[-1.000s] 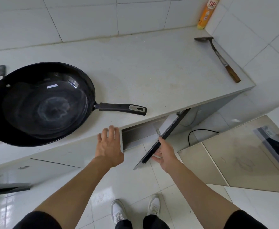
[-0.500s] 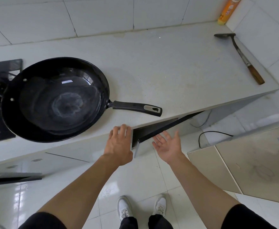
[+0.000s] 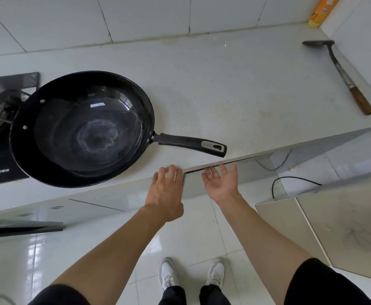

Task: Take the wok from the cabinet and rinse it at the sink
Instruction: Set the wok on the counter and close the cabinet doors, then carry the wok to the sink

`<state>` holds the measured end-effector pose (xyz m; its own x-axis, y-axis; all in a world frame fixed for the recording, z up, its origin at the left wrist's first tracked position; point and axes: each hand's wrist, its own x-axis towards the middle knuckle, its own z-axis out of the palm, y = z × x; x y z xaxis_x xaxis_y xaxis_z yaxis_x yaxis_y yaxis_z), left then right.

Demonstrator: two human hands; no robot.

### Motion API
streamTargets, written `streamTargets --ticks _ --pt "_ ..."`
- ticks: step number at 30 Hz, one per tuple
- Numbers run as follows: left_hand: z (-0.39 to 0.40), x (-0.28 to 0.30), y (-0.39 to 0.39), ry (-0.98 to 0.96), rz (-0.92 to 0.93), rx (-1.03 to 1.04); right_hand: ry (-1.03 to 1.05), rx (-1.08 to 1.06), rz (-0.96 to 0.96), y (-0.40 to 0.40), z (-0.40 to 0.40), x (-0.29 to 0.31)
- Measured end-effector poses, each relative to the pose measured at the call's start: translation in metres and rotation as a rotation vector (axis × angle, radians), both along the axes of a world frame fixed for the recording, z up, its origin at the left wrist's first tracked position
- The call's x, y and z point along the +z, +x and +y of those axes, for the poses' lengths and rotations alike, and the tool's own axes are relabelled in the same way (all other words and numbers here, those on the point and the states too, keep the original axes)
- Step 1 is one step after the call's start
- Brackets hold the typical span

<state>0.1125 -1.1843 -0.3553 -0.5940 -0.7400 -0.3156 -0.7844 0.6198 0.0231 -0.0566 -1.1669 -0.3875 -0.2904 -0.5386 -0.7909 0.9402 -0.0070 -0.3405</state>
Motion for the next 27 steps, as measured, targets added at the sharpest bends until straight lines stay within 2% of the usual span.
streamTargets --ticks 10,17,20,23,27 --pt "-0.002 0.004 0.001 0.065 0.035 0.017 -0.011 0.089 -0.009 -0.008 0.021 0.014" --pt "0.009 0.024 0.025 0.174 -0.007 0.026 -0.033 0.177 0.121 0.013 0.061 0.068" --pt "0.022 0.041 0.034 0.171 0.141 0.047 -0.001 0.420 0.328 0.028 0.073 0.091" --pt "0.031 0.060 0.045 0.181 0.235 -0.069 0.075 0.655 0.586 0.047 0.083 0.110" --pt "0.023 0.084 0.070 0.002 0.431 -0.090 0.071 0.760 0.884 0.066 0.082 0.137"
